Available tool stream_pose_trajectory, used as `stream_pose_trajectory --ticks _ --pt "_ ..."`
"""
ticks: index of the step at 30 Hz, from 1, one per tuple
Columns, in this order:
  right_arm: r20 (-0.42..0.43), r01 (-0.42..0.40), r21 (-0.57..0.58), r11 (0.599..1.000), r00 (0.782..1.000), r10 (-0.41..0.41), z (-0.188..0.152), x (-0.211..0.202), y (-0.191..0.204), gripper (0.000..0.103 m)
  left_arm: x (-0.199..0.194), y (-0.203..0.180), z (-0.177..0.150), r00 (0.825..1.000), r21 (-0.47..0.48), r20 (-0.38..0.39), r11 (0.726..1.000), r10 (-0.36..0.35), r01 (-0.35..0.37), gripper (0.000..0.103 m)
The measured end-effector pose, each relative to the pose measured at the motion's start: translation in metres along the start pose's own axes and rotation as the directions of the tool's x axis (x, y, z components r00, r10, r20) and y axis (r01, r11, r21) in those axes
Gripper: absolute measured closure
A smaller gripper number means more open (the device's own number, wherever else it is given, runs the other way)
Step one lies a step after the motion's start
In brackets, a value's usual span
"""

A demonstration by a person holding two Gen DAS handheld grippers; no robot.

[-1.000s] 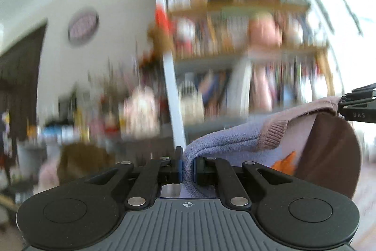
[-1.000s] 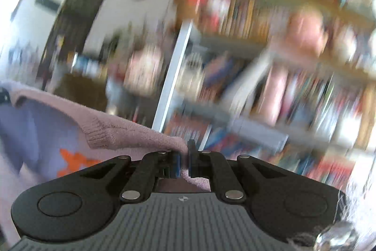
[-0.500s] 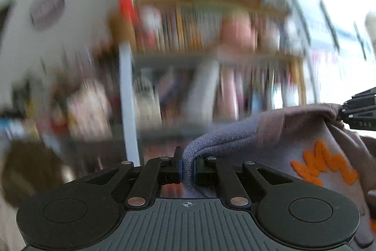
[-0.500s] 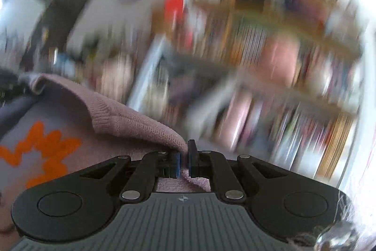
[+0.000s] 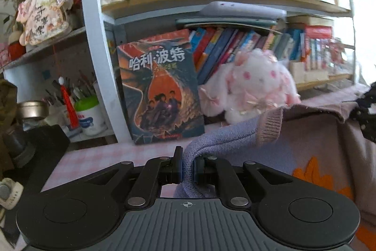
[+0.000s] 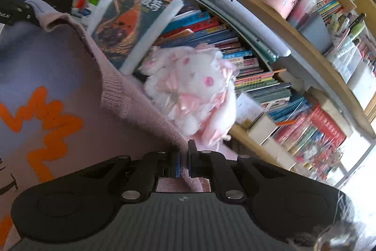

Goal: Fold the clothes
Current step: 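Lift the sweater with both grippers and shake it open in the air, then lower the sweater flat onto the mat and open both grippers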

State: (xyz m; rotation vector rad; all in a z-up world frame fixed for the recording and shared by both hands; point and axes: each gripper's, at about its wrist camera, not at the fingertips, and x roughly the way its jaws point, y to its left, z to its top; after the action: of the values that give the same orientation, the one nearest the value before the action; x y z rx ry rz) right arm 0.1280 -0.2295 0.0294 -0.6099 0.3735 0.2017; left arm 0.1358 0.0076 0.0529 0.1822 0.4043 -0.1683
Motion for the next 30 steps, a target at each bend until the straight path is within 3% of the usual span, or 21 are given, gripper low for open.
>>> stream_pose_trajectory --ticks 2,4,5,6,9,14,19,25,30 --pt "-0.024 0.018 0.000 1.000 1.000 -0.018 0.000 0.014 0.001 0.094 0.009 -0.002 -0.004 1.000 -0.015 -0.029 1.000 0.003 -0.003 0.088" --pt "-0.057 0.027 0.006 1.000 0.998 -0.027 -0.004 0.023 0.003 0.079 0.013 -0.005 -0.010 0.998 0.013 -0.062 1.000 0.012 -0.011 0.075" --pt "-0.070 0.030 0.013 0.999 0.997 -0.029 -0.007 0.026 0.003 0.055 0.010 -0.007 -0.014 0.998 0.035 -0.057 0.999 0.023 -0.021 0.071" --pt "-0.061 0.020 0.031 0.999 0.998 -0.018 -0.010 0.022 0.002 0.044 0.005 -0.007 -0.018 0.999 0.053 -0.043 0.998 0.034 -0.031 0.063" --pt "-0.039 -0.013 0.090 0.996 0.999 0.016 -0.018 0.008 -0.003 0.043 -0.020 -0.003 -0.023 0.999 0.043 0.010 0.998 0.038 -0.039 0.047" --pt "0.006 -0.079 0.173 0.982 0.997 0.079 -0.019 -0.034 -0.003 0.037 -0.071 -0.002 -0.025 0.997 0.009 0.073 1.000 -0.024 0.023 0.041" --pt "0.048 -0.194 0.206 0.959 0.981 0.188 -0.020 -0.082 0.021 0.036 -0.126 -0.021 -0.041 0.991 0.082 0.092 0.993 -0.095 0.088 0.033" --pt "0.050 -0.268 0.234 0.935 0.963 0.263 -0.035 -0.135 0.057 0.036 -0.172 -0.041 -0.083 0.995 0.144 0.075 0.988 -0.061 0.050 0.033" --pt "0.022 -0.251 0.268 0.930 0.967 0.254 -0.058 -0.165 0.076 0.035 -0.196 -0.042 -0.113 0.999 0.101 0.053 0.995 -0.008 0.002 0.033"
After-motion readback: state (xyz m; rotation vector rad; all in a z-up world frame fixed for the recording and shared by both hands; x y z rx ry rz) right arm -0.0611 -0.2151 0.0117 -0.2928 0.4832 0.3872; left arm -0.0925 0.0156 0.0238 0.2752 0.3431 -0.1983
